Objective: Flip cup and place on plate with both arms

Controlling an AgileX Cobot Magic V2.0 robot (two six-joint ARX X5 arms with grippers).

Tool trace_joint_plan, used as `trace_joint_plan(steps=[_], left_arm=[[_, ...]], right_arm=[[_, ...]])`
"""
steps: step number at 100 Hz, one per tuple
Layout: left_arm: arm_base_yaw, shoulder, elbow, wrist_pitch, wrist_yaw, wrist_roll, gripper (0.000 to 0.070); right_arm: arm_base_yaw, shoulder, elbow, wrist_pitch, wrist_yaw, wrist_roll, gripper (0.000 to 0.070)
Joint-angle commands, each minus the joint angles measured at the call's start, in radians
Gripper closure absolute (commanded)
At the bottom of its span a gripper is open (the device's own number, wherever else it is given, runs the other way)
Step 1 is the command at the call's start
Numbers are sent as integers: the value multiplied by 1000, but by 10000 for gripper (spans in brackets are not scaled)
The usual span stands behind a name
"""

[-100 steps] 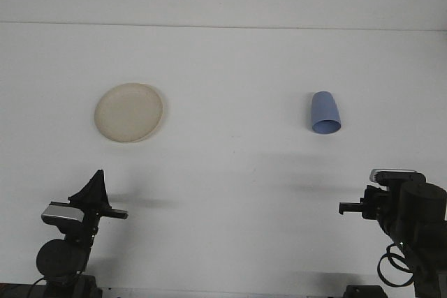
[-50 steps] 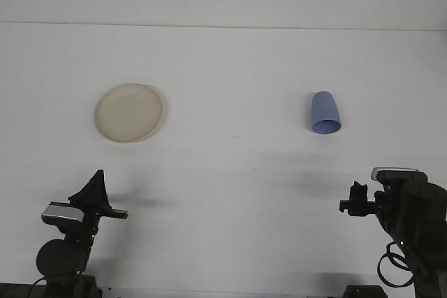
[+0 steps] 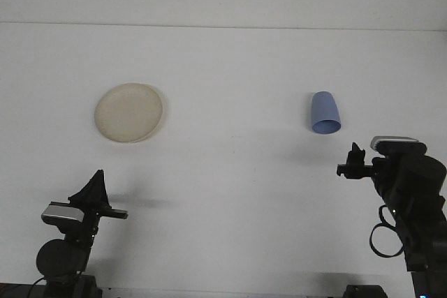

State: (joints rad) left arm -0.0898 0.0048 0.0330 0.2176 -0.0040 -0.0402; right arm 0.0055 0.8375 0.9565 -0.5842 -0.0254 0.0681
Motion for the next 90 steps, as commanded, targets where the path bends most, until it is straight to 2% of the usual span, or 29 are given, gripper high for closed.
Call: trace_joint_plan(steps=[1, 14, 34, 46, 90], left_arm=[[-1, -2, -19, 12, -2, 2, 689], [-1, -2, -19, 12, -2, 2, 689], [-1, -2, -19, 12, -2, 2, 689], [-1, -2, -19, 13, -2, 2, 689], [-1, -2, -19, 12, -2, 2, 689]], right_arm=[[0, 20, -24, 70, 0, 6, 259], [0, 52, -138, 244, 2, 6, 259], [0, 95, -341, 543, 61, -12, 259], [0, 146, -430, 702, 69, -16, 259], [-1, 476, -454, 1024, 64, -50, 259]])
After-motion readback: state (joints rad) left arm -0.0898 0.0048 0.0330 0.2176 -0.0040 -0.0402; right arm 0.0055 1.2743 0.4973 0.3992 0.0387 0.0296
